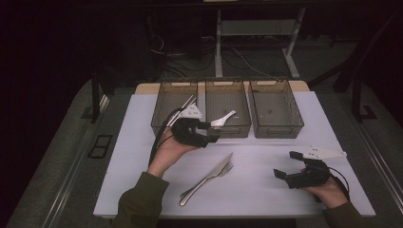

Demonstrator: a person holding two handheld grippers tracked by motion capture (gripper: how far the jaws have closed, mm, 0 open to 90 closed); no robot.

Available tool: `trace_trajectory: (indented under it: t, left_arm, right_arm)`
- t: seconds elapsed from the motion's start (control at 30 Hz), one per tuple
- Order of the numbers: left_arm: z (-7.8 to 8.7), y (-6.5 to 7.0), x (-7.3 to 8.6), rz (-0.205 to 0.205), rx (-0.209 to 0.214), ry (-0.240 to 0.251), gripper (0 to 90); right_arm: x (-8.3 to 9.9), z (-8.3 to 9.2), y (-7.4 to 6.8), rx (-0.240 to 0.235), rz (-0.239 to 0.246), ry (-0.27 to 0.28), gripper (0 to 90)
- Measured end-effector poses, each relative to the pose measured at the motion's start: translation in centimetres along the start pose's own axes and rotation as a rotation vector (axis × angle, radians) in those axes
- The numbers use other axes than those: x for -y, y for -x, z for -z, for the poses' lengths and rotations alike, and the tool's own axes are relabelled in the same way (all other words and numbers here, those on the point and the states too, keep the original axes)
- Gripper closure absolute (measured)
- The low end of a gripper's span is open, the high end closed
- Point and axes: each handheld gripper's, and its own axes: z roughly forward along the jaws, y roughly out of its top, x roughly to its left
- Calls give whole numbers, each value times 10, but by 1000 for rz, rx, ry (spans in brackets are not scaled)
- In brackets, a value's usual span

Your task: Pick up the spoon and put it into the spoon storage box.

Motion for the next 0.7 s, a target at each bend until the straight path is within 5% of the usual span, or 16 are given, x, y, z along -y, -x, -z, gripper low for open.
trace_trajectory:
  t: [0.7]
  left_arm:
    - [26,18,48,38,-30,31,363]
  right_arm:
    - [2,3,2,11,-1,5,20]
